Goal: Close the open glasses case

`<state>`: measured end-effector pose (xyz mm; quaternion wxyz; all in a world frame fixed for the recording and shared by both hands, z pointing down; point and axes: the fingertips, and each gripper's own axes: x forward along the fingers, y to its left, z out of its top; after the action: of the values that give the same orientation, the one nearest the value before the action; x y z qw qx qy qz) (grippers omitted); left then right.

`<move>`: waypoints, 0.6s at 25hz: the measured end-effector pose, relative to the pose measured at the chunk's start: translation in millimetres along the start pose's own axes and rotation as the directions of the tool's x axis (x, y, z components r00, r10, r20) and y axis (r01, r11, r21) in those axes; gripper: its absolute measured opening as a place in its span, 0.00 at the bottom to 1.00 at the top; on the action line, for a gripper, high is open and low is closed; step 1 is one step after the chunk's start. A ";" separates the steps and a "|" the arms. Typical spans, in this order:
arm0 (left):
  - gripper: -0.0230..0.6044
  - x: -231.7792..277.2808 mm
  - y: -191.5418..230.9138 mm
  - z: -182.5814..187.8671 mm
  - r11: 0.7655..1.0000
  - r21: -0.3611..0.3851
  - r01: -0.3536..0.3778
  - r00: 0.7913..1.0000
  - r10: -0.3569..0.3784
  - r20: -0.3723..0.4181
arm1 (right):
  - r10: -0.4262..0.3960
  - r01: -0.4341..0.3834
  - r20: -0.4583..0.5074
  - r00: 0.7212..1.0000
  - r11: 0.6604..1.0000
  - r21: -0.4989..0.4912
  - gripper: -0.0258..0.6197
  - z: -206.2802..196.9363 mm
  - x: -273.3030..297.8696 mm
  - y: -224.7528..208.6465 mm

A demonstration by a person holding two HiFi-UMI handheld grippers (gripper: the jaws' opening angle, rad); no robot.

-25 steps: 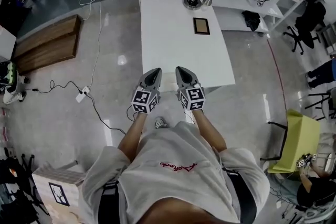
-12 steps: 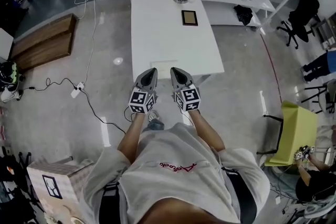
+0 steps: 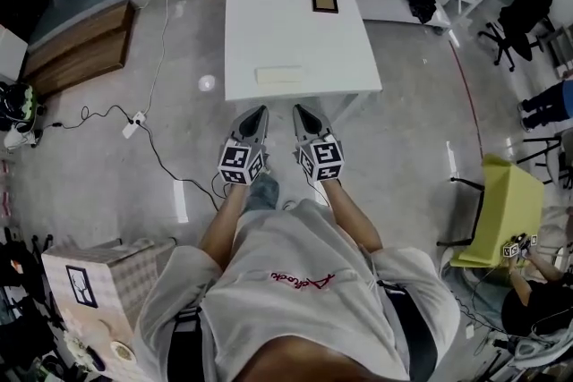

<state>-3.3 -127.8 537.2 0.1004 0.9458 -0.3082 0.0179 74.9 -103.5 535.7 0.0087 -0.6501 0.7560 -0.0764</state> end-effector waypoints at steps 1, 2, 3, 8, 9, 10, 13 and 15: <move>0.05 -5.0 -3.3 -1.8 1.000 -0.002 -0.002 1.000 0.002 -0.001 | 0.000 0.000 0.001 1.000 1.000 0.003 0.07 -0.9 -4.6 2.3; 0.05 -9.9 -6.8 -4.2 1.000 -0.003 -0.003 1.000 0.003 -0.002 | 0.001 -0.001 0.000 1.000 1.000 0.005 0.07 -2.3 -8.9 4.5; 0.05 -14.5 -10.1 -6.9 1.000 -0.004 -0.004 1.000 0.004 -0.004 | 0.003 -0.003 -0.002 1.000 1.000 0.007 0.06 -4.1 -12.7 6.7; 0.05 -30.3 -19.8 -13.1 1.000 -0.003 -0.008 1.000 0.008 -0.007 | 0.009 -0.009 0.001 1.000 1.000 0.000 0.06 -6.1 -25.7 17.2; 0.05 -32.8 -21.2 -13.1 1.000 -0.002 -0.006 1.000 0.006 -0.007 | 0.009 -0.009 0.003 1.000 1.000 -0.001 0.06 -5.8 -27.7 19.8; 0.05 -35.2 -22.8 -13.3 1.000 -0.001 -0.005 1.000 0.005 -0.007 | 0.009 -0.009 0.003 1.000 1.000 0.001 0.06 -6.2 -30.1 22.0; 0.05 -39.9 -28.6 -13.4 1.000 0.002 0.002 1.000 -0.002 -0.004 | 0.005 -0.005 0.000 1.000 1.000 0.006 0.06 -8.8 -37.6 25.0; 0.05 -41.2 -32.0 -12.4 1.000 0.008 0.008 1.000 -0.008 -0.001 | 0.002 -0.002 0.002 1.000 1.000 0.008 0.06 -9.0 -41.7 25.5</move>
<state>-17.5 -76.1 539.7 0.0971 0.9474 -0.3044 0.0193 55.3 -57.9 537.8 0.0121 -0.6493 0.7563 -0.0787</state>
